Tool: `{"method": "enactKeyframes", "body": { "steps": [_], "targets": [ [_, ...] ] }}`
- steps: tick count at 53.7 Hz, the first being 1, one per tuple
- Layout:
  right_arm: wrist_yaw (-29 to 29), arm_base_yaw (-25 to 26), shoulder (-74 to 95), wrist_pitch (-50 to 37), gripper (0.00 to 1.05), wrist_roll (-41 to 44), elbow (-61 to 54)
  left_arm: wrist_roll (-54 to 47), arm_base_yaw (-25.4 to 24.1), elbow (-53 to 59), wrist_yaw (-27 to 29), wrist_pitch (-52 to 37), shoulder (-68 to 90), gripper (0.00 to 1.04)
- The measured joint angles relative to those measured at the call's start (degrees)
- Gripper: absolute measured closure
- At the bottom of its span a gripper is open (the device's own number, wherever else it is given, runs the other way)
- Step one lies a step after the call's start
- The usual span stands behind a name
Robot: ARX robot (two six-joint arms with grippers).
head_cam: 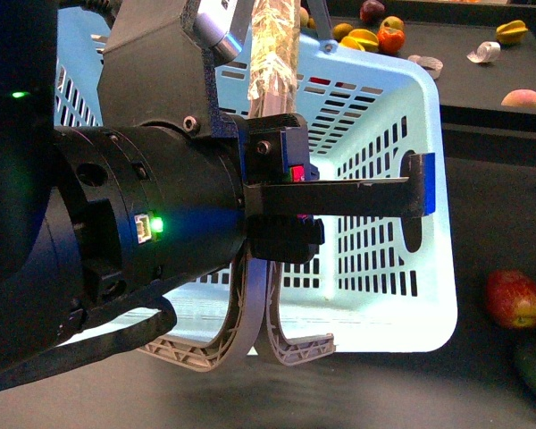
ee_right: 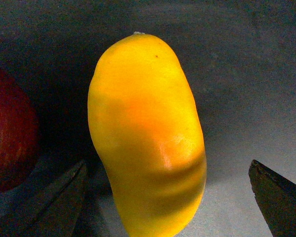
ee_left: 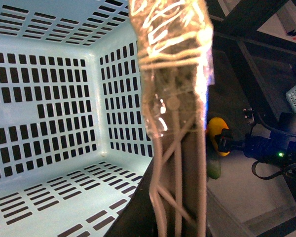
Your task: Pick mango with right arm and hold basket with left
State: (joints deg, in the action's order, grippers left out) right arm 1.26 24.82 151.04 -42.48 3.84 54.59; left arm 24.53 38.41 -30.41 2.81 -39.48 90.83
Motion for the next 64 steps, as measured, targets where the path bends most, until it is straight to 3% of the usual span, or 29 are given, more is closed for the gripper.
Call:
{"method": "enactKeyframes", "body": {
  "steps": [45, 64],
  "targets": [
    [2.67, 0.26, 4.92, 1.46, 0.08, 0.37, 5.05, 0.00, 0.00, 0.00, -0.07, 0.00, 0.00, 0.99],
    [1.68, 1.01, 4.81, 1.53, 0.46, 0.35, 4.76, 0.00, 0.00, 0.00, 0.02, 0.00, 0.00, 0.99]
  ]
}}
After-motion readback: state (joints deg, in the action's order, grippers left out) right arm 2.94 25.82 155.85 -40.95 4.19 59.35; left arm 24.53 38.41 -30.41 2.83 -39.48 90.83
